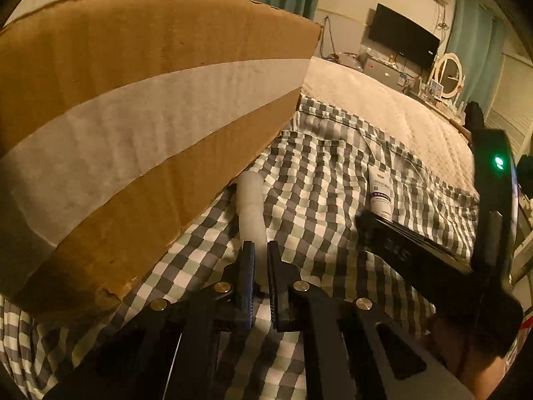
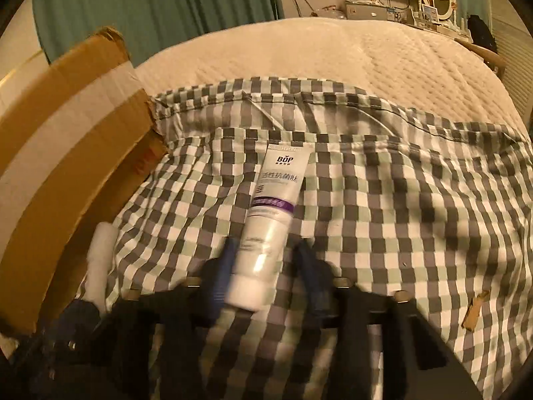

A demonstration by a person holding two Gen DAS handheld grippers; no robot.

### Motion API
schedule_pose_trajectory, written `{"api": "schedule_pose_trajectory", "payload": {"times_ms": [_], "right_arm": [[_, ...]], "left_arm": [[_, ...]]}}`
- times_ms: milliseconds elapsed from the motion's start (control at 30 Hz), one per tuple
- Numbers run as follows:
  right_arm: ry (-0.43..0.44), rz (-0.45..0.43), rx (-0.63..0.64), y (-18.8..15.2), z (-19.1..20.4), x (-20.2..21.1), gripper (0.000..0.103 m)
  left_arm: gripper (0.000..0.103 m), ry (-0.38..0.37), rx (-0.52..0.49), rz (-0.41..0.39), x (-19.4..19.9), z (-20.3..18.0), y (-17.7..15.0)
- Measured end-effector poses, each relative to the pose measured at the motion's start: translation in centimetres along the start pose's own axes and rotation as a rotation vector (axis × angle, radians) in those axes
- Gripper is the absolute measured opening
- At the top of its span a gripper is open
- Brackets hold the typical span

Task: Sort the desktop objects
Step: 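Grasp the white foam roll with the left tool while the right tool grasps the white tube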

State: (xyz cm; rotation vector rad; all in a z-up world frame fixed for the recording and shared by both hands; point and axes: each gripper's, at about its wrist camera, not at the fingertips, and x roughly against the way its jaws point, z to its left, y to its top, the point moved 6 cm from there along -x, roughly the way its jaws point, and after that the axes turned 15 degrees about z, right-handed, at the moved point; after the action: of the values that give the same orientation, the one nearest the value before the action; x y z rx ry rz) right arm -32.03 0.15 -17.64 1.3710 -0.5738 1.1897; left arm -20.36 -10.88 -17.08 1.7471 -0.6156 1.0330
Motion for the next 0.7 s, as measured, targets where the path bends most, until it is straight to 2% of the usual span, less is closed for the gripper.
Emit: {"api": "schedule_pose_trajectory", "payload": {"times_ms": [100,200,333,367,433,500,567,700], "right_arm": [[0.035,0.019,0.011,-1.7,-0.7,1.5,0.022],[0.050,0.029,0.004,-4.4,-1.8,4.2,0.022],[0.104,0.043,-0.071,-8.4,-2.7,9.0,0.022],[0.117,0.055,-0.080,-9.3,-2.7,9.9,0.022],[0.124,0.051,-0.087,-10.4,-2.0,11.9,0.022],[0.135,0.030,-0.076,-10.8,-0.4,14.7,0.022],[0.149,0.003,-0.058,-10.7,1.0,17.2,0.022],[0.167,-0.067,-0.007,-8.9,4.7,22.0,0.022]], "left_arm": [[0.005,-0.028,-0.008,0.007,0.6,0.0,-0.3],[0.005,-0.091,-0.027,0.020,2.0,-0.1,-0.6],[0.005,-0.154,-0.060,0.021,5.5,-0.1,-1.7],[0.005,-0.192,-0.089,0.025,6.6,-0.4,-2.2],[0.005,-0.190,-0.128,-0.005,8.6,-0.8,-3.0],[0.005,-0.224,-0.181,-0.012,10.8,-1.2,-3.8],[0.005,-0.236,-0.188,-0.029,12.8,-1.1,-3.8],[0.005,-0.299,-0.193,-0.106,18.0,0.1,-1.5]]}}
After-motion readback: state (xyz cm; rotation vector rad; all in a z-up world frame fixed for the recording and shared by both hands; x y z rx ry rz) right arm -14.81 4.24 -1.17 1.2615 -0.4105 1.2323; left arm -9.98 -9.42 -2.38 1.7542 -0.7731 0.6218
